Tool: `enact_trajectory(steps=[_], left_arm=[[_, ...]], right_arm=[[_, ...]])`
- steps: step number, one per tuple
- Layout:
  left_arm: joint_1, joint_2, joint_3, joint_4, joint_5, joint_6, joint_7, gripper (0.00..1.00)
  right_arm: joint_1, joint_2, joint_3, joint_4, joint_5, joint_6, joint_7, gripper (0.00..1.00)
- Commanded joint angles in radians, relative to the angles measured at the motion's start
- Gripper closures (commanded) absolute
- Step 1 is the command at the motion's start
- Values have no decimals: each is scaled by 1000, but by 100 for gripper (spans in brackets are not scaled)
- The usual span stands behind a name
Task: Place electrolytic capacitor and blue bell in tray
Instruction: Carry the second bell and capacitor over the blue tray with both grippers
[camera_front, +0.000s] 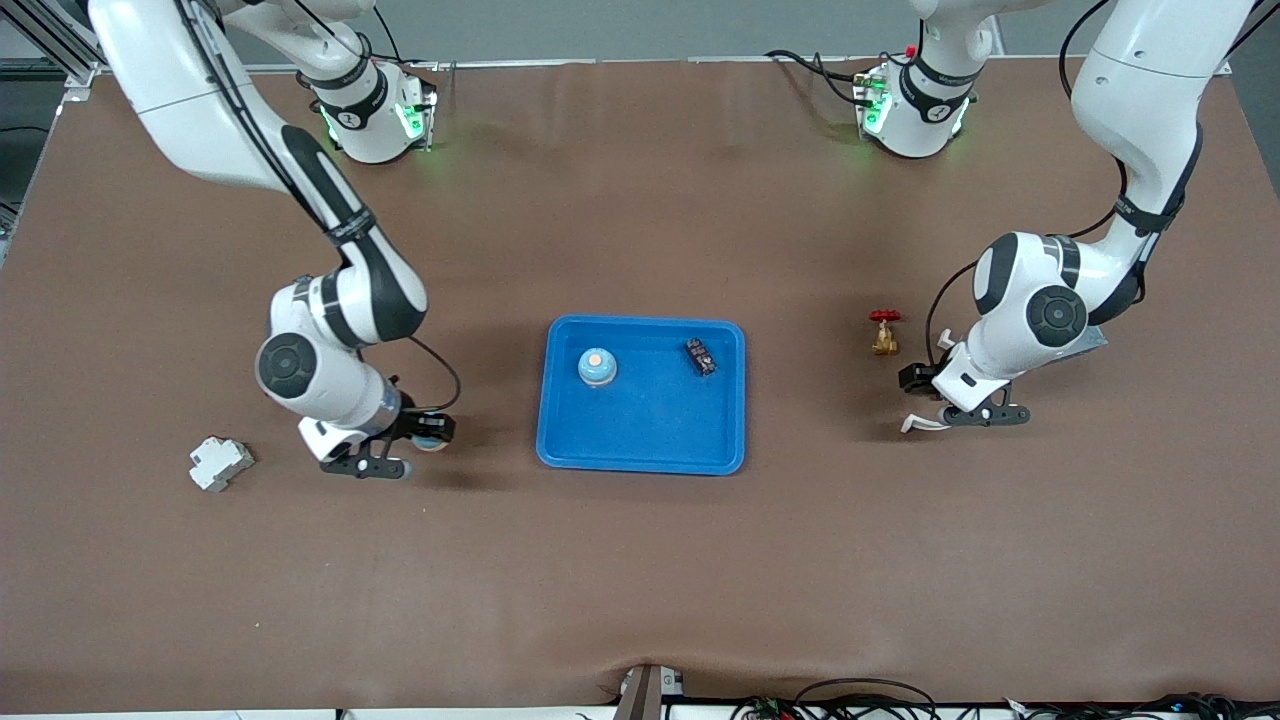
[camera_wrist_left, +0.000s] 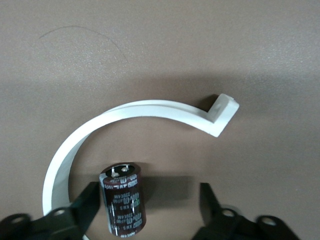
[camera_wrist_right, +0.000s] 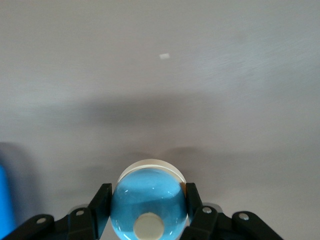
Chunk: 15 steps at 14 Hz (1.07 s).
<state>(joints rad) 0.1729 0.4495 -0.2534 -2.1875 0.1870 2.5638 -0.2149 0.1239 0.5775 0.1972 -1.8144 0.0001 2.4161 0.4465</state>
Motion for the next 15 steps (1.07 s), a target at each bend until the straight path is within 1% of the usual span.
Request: enact_trajectory(steps=[1, 3, 5, 6, 7, 10, 13, 15], left_arm=[[7, 14, -3, 14, 14, 10, 3, 43], [5, 18, -3, 15, 14, 10, -3, 57], [5, 18, -1, 17, 14, 10, -4, 79], [7, 18, -1, 17, 14, 10, -6, 90], [5, 18, -1, 18, 14, 10, -7, 94], [4, 8, -4, 25, 14, 6, -9, 94], [-7, 3, -10, 58, 14, -17, -69, 94], [-15, -18, -21, 96, 12, -91, -109, 94]], right_arm=[[86, -8, 1, 53, 11, -38, 183, 100], [155, 5, -2, 117, -3, -75, 321, 100], [216, 48, -15, 190, -9, -116, 441, 100], [239, 62, -16, 208, -18, -118, 490, 100], [258, 73, -18, 220, -31, -118, 541, 100], [295, 110, -18, 263, -93, -118, 671, 100], [318, 139, -19, 290, -103, -118, 722, 100], [335, 163, -21, 314, -106, -118, 747, 100]])
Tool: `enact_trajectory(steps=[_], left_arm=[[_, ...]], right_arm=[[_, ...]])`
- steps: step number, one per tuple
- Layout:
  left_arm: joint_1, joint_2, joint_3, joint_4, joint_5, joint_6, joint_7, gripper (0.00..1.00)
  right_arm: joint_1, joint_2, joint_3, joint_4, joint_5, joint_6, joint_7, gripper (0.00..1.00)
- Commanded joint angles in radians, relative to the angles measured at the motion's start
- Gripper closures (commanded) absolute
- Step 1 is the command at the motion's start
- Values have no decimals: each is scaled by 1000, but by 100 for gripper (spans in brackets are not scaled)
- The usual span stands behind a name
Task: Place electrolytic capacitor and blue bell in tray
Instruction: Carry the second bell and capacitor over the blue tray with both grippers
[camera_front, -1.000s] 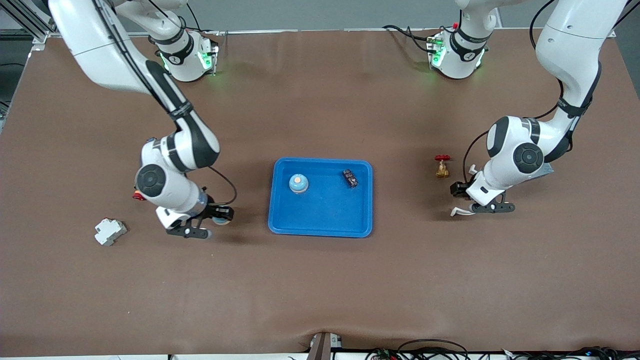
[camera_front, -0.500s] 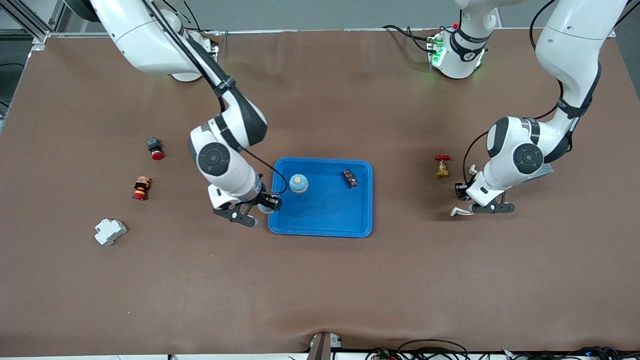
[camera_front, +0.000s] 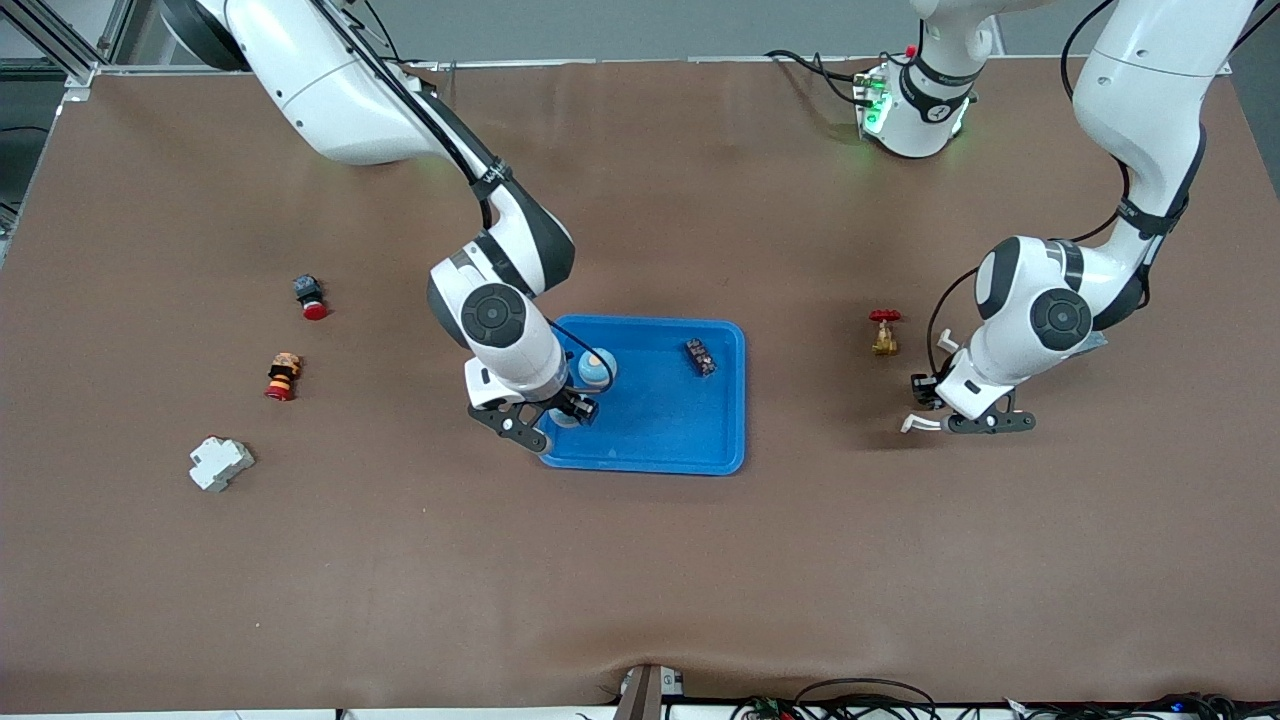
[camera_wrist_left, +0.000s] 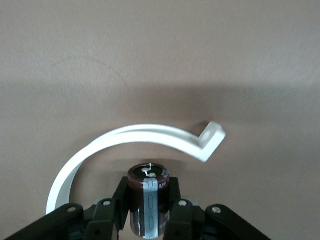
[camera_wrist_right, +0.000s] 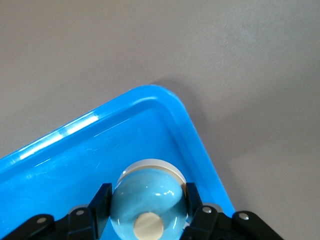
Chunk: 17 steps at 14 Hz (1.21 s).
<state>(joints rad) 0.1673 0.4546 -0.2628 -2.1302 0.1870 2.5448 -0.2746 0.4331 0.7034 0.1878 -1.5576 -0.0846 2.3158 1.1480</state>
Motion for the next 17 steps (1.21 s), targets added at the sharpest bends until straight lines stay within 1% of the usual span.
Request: enact_trajectory(steps=[1, 4, 6, 7, 10, 13, 15, 17], left_arm=[[-14, -27, -32, 73, 9, -124, -84, 94], [-38, -22, -82, 212, 5, -317, -220, 94], [-81, -16, -92, 292, 2, -411, -315, 94], [-110, -14, -92, 315, 0, -435, -357, 94], [-182, 5, -92, 349, 0, -442, -489, 94], [-264, 35, -92, 400, -1, -442, -654, 94], [-317, 79, -90, 444, -1, -442, -788, 94], [-363, 133, -89, 493, 6, -442, -872, 94]], right_arm=[[44, 56, -31, 76, -30, -16, 68, 100], [123, 102, -102, 123, -40, -15, 102, 100], [138, 108, -117, 123, -41, -9, 114, 100], [138, 110, -122, 123, -41, -6, 116, 100], [139, 123, -128, 126, -41, -1, 119, 100], [142, 151, -136, 152, -43, 1, 119, 100], [142, 154, -136, 153, -43, 4, 121, 100], [147, 162, -136, 157, -43, 10, 133, 100]])
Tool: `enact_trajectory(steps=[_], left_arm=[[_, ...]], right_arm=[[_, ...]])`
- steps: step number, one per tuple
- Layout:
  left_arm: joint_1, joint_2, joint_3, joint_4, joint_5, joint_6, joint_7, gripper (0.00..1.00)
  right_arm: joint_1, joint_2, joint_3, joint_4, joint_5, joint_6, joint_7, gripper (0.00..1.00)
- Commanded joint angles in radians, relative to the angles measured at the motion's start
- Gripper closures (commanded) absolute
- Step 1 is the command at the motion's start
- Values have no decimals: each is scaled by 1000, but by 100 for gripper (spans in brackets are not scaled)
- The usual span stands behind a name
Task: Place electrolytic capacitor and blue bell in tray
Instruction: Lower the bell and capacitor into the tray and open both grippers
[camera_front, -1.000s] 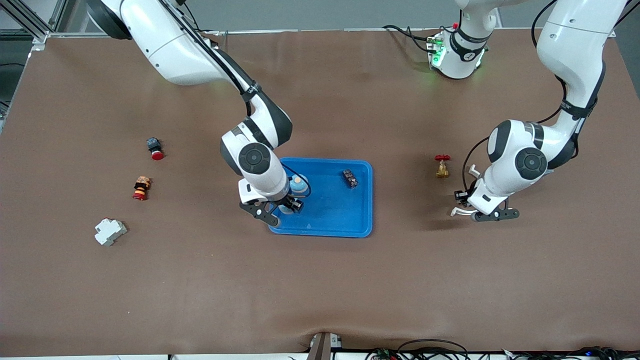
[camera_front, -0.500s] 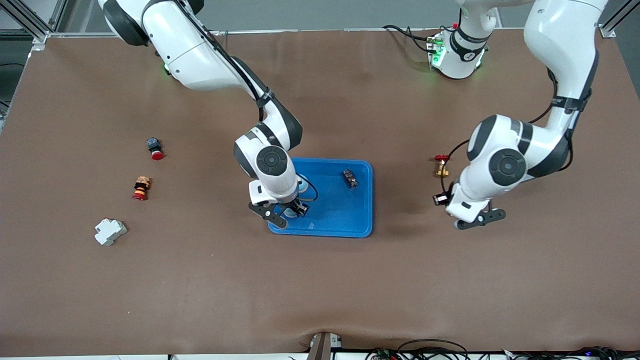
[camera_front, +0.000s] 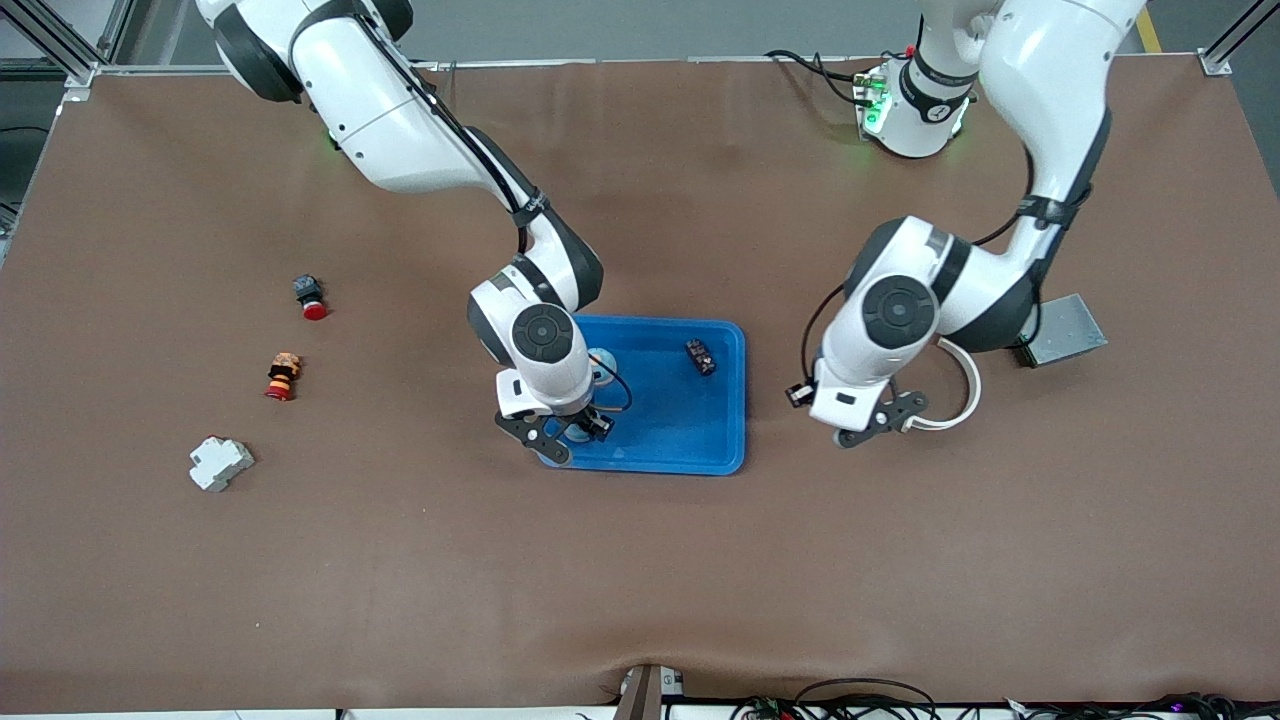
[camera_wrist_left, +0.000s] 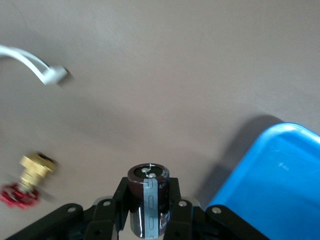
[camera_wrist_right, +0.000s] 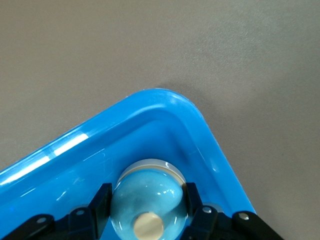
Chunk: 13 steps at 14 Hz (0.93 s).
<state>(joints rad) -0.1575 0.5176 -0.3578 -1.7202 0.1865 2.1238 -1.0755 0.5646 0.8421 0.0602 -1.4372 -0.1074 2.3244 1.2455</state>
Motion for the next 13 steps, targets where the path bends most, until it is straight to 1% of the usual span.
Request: enact_trajectory(steps=[1, 7, 9, 10, 11, 13], left_arm=[[-57, 97, 6, 106, 10, -21, -105, 94], [-164, 203, 17, 234, 13, -18, -228, 94], [-184, 219, 20, 241, 13, -12, -236, 94], [-189, 225, 20, 243, 13, -9, -239, 94], [-195, 231, 22, 243, 14, -4, -250, 94], [-227, 242, 52, 243, 13, 21, -264, 94]], right_arm=[[18, 29, -10, 40, -20, 6, 51, 100], [29, 41, -11, 55, -28, 7, 69, 100], [29, 41, -11, 55, -38, 7, 66, 100], [28, 41, -10, 55, -61, 7, 68, 33], [28, 41, -10, 54, -69, 7, 68, 0], [28, 43, -10, 54, -81, 7, 68, 0]])
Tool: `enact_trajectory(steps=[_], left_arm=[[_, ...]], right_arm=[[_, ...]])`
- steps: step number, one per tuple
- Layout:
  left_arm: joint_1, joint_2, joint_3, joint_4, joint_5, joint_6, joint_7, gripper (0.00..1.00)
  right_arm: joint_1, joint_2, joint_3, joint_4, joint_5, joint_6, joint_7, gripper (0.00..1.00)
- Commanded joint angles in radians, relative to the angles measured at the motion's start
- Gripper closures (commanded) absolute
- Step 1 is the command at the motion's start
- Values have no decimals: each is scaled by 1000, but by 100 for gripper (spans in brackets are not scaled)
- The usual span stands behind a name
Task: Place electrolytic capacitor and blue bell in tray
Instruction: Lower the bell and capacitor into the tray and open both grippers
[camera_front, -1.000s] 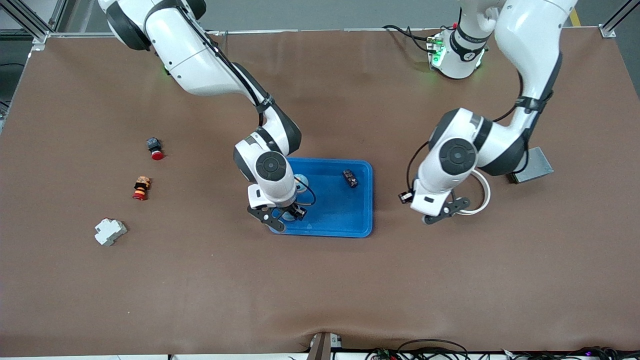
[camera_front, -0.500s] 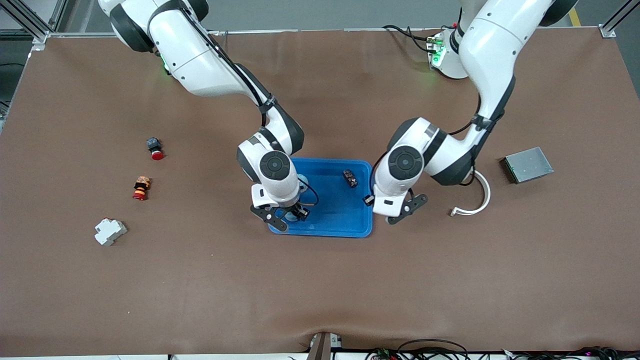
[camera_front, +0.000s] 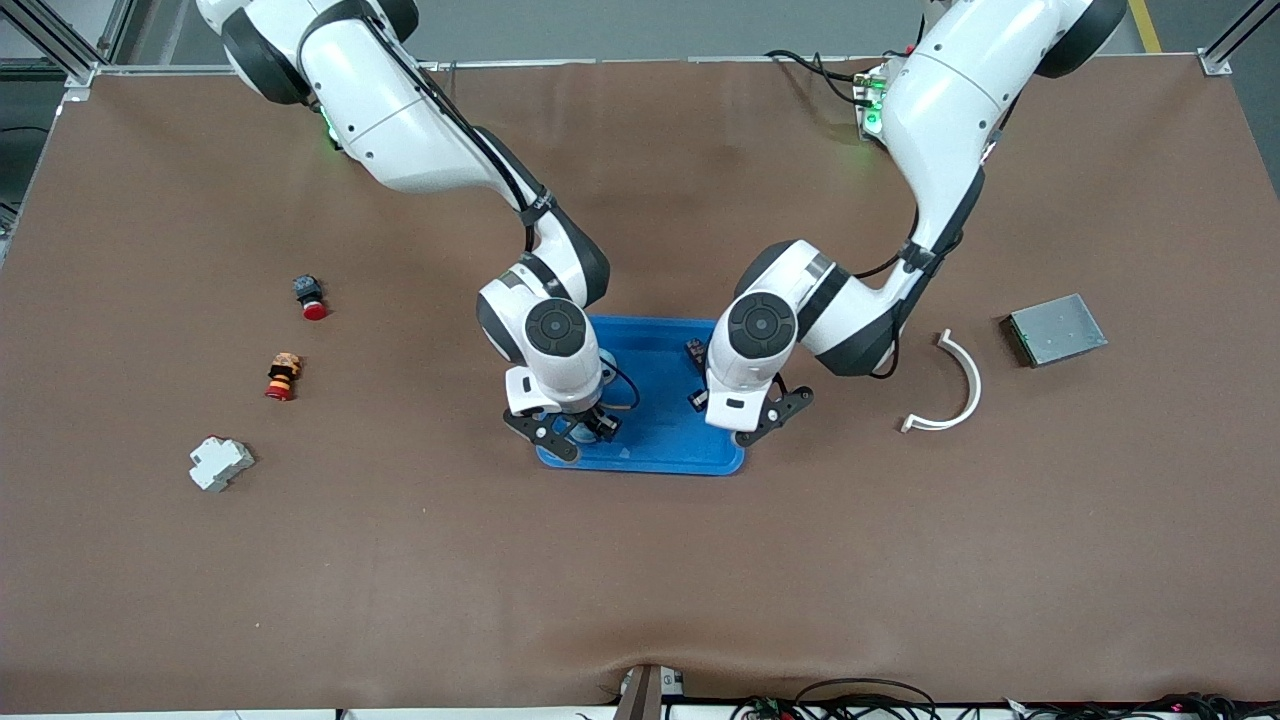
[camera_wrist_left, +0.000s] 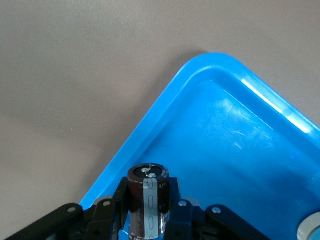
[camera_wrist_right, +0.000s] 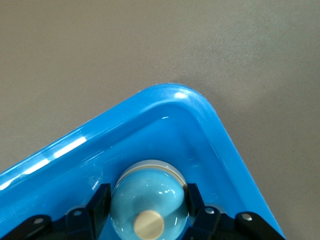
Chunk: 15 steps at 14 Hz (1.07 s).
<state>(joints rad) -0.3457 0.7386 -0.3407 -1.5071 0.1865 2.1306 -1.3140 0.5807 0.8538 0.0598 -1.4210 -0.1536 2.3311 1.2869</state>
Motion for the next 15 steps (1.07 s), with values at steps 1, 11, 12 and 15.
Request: enact_trajectory(steps=[1, 11, 12, 15], left_arm=[[-56, 30, 49, 30, 13, 21, -33, 94], [-81, 70, 75, 30, 13, 81, -61, 93], [-81, 73, 77, 30, 14, 84, -60, 93], [-82, 79, 89, 30, 21, 89, -60, 93]], right_arm=[[11, 30, -9, 37, -37, 1, 26, 0], [-36, 10, 5, 132, -15, -231, -80, 0], [-59, 4, 17, 134, 5, -233, -83, 0], [-108, -12, 35, 140, 29, -277, -141, 0]])
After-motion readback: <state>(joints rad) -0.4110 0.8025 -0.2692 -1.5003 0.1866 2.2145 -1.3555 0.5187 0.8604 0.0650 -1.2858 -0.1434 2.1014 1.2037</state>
